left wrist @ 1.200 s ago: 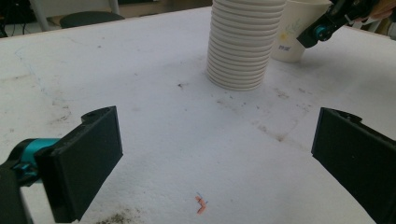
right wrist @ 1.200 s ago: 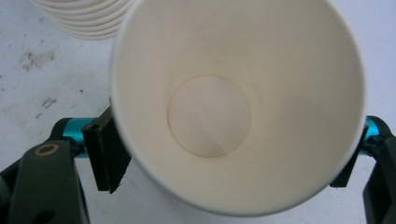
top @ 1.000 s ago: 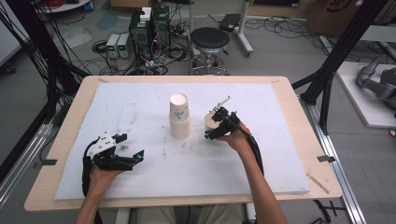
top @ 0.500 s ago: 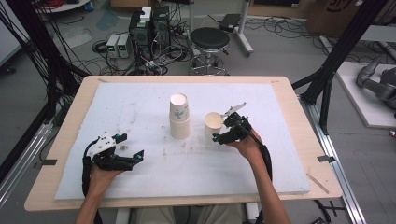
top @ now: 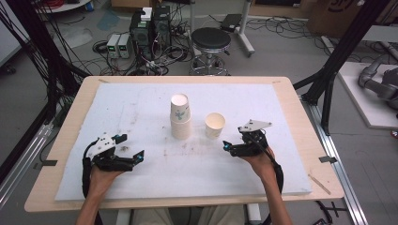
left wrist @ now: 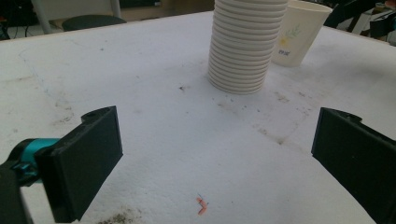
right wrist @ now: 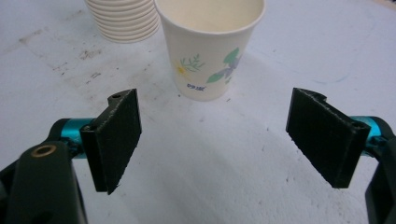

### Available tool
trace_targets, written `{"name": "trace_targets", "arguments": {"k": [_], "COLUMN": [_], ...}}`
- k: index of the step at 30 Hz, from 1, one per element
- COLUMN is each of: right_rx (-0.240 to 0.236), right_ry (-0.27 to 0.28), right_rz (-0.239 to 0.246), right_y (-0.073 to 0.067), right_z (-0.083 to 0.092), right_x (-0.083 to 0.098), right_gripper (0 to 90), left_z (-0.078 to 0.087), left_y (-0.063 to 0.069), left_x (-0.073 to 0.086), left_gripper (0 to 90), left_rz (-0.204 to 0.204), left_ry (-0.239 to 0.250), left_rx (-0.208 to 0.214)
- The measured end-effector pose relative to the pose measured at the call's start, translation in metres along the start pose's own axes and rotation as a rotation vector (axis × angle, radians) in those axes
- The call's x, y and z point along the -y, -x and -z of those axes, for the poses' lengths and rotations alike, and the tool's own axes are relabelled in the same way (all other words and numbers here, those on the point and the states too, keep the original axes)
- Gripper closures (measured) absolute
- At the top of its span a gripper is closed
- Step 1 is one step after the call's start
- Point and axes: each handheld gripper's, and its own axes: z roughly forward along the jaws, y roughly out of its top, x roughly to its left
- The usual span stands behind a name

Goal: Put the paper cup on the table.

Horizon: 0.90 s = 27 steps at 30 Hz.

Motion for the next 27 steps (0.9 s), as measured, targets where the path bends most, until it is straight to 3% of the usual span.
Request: {"name": "trace_targets", "arguments": {"k": [4,7,22,27], "right_rx": [0.017,0.017,-0.016,-0.024], "right_ry": [0.08,0.109,0.164,0.151], "right_rz": [-0.031,-0.054,-0.06,-0.07], "right_y": [0.002,0.005,0.008,0.009], "right_z": [0.005,0.005,-0.003,-0.01], "right_x": [0.016,0.026,0.04,0.046], "right_gripper": [18.7,18.8,18.7,18.8], "left_z": [0.001,0.002,0.003,0.003], "left_y": [0.001,0.001,0.0,0.0], "left_x": [0.001,0.001,0.002,0.002], "left_gripper": [1.8,1.7,1.8,1.8], "left_rz": [-0.009,-0.002,0.005,0.006], "left_ry": [0.014,0.026,0.034,0.033], "left_rx": [-0.008,-0.011,-0.006,-0.009]}}
